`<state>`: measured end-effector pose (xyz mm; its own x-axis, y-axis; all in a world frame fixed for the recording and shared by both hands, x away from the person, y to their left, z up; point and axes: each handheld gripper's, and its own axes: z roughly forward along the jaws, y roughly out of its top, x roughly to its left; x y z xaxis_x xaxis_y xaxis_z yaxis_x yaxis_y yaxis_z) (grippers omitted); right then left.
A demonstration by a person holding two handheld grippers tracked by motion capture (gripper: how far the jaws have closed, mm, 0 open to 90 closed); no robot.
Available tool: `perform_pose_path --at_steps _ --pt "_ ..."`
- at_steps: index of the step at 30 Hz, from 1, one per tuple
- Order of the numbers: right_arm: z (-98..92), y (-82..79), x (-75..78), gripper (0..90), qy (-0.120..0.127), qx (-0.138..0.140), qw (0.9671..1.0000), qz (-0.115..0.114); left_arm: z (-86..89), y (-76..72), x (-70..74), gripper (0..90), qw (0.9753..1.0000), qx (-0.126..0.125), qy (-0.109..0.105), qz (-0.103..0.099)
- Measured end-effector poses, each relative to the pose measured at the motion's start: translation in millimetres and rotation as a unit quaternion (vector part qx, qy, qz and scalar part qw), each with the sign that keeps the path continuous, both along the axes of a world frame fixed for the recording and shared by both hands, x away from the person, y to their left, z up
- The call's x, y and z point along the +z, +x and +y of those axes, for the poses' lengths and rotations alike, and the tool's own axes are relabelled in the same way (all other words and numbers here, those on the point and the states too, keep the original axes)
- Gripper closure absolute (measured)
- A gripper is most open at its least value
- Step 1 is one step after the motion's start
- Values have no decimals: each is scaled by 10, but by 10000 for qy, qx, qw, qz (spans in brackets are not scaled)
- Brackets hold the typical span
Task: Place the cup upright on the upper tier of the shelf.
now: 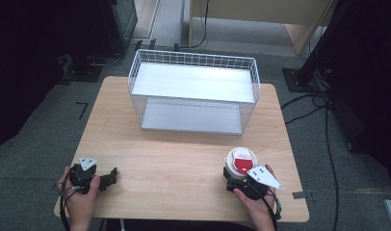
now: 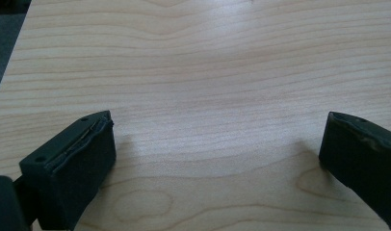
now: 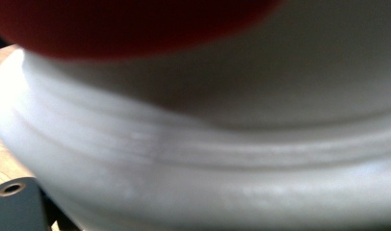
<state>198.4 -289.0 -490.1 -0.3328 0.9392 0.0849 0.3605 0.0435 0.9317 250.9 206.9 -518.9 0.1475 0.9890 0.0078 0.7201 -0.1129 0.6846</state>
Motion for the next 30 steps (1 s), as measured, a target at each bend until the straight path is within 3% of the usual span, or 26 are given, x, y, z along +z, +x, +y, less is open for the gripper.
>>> perform_pose_path --at_steps 30 --pt "124 22 225 80 33 9 9998 -210 0 0 0 0 10000 -1 0 0"
